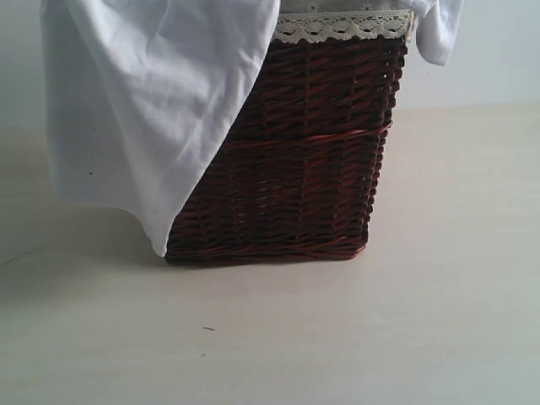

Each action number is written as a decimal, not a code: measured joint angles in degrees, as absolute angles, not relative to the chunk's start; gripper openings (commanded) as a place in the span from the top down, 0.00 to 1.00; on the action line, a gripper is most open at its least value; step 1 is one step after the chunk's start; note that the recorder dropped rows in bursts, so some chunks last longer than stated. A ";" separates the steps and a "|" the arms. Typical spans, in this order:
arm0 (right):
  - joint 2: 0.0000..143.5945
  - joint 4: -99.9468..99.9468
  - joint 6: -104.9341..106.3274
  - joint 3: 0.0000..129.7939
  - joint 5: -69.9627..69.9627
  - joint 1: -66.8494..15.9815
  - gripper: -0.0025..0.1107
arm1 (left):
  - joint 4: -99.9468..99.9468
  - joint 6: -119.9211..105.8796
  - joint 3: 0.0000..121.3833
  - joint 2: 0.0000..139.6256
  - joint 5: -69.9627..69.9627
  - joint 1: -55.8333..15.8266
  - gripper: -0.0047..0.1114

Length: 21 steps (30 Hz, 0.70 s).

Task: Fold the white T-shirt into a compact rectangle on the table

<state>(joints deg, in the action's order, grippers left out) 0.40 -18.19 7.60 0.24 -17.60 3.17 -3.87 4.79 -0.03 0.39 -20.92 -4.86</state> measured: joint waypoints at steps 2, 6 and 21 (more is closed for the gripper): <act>0.40 -21.01 8.98 0.24 -17.60 2.38 0.98 | -3.87 4.79 -0.03 0.39 -20.92 -4.86 0.86; 0.40 -21.68 11.05 0.24 -17.60 0.57 0.98 | -3.87 4.79 -0.03 0.39 -20.92 -4.86 0.86; 8.68 -25.95 12.47 0.24 -15.22 0.00 0.98 | -3.87 4.79 -0.03 0.39 -20.92 -4.86 0.86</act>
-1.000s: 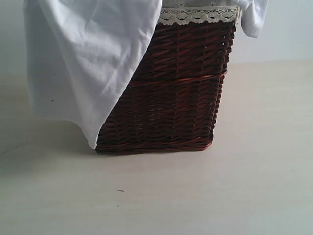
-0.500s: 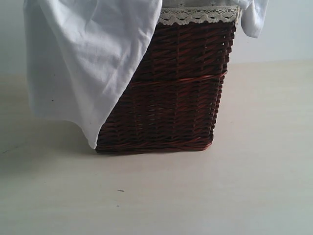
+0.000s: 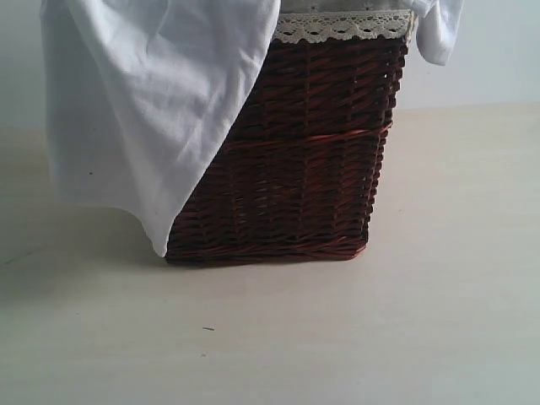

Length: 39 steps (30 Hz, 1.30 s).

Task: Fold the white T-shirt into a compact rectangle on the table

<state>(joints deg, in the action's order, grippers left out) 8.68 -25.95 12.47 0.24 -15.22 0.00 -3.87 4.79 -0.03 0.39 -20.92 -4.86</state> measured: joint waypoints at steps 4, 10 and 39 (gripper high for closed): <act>24.35 -26.06 16.99 1.75 -9.57 0.00 0.98 | -3.87 4.79 -0.03 0.39 -20.92 -4.86 0.86; 46.58 -26.21 18.94 11.89 -0.56 0.00 0.98 | -3.87 4.79 -0.03 0.39 -20.92 -4.86 0.86; 83.99 -78.39 81.54 53.73 -57.51 -14.82 0.43 | -3.87 4.79 -0.03 0.39 -20.92 -4.86 0.86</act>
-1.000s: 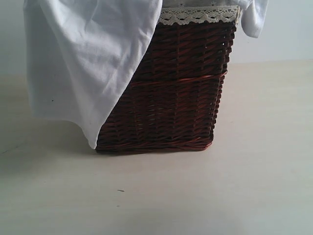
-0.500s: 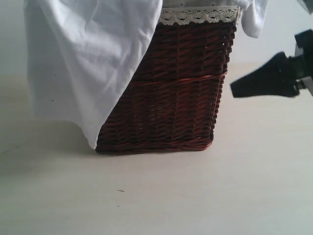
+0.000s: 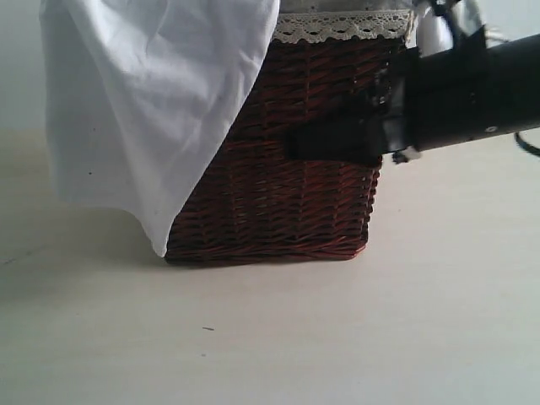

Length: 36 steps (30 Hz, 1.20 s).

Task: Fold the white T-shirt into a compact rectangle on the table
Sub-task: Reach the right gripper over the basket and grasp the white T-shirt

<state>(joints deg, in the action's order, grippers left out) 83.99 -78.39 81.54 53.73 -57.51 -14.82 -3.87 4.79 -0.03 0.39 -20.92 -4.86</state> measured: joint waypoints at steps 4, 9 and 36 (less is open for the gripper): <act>88.17 -83.84 83.74 53.59 -56.01 -20.02 0.43 | -3.87 4.79 -0.03 0.39 -20.92 -4.86 0.86; 91.37 -91.10 87.82 53.59 -54.03 -23.51 0.43 | -3.87 4.79 -0.03 0.39 -20.92 -4.86 0.86; 96.70 -99.36 95.62 60.65 -57.39 -23.90 0.98 | -3.87 4.79 -0.03 0.39 -20.92 -4.86 0.86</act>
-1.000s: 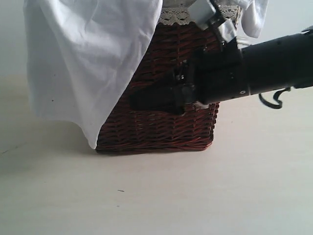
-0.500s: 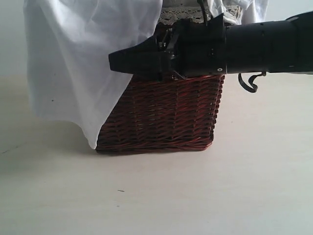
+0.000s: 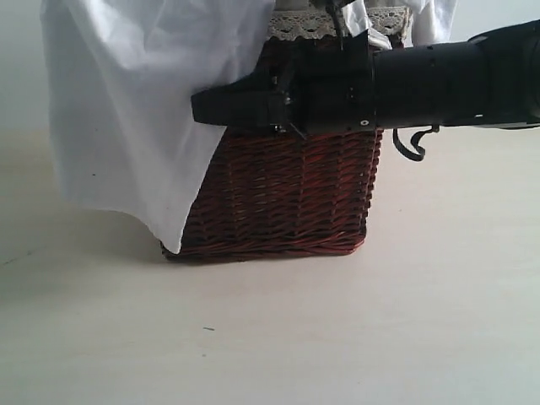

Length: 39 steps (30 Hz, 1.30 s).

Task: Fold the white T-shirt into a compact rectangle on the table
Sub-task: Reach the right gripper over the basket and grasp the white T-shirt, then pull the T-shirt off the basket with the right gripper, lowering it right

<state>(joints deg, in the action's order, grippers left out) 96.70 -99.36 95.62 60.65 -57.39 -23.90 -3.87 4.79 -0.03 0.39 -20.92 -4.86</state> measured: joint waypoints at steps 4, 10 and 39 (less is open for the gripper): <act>96.62 -99.36 95.62 60.65 -64.16 -23.90 0.98 | -3.87 4.79 -0.03 0.39 -20.92 -4.86 0.86; 92.40 -99.36 101.78 61.20 -68.23 -23.90 0.98 | -3.87 4.79 -0.03 0.39 -20.92 -4.86 0.86; 79.74 -98.50 113.84 110.23 -18.22 -23.90 0.98 | -3.87 4.79 -0.03 0.39 -20.92 -4.86 0.86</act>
